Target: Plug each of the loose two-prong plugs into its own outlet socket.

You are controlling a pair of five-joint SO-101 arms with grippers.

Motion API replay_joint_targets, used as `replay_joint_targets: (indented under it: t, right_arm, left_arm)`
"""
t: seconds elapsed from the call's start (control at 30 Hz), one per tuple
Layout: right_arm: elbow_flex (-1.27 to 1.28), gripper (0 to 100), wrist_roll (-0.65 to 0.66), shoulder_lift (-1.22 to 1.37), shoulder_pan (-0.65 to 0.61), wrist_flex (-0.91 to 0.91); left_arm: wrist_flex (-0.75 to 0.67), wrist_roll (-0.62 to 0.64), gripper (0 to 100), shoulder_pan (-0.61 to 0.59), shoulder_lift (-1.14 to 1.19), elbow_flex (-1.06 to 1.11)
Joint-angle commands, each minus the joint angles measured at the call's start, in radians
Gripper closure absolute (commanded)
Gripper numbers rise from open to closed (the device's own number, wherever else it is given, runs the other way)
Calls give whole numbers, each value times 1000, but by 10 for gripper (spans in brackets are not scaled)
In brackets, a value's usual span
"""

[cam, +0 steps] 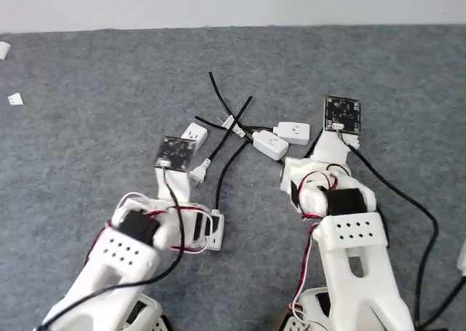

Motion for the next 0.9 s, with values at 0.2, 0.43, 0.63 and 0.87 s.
replay_joint_targets:
  t: [0.2,0.43,0.63,0.87]
  right_arm:
    - [-49,991,29,-31,8,-16]
    - [-49,991,31,-31,-4,-16]
    - [-49,991,31,-35,-4,-16]
    - [-52,991,32,-42,1,-8]
  left_arm:
    - [-78,57,782,80,388,-131]
    - [-91,55,784,78,621,-219]
    - [-64,52,786,84,727,-306]
    - [-58,-17,981,87,775,-366]
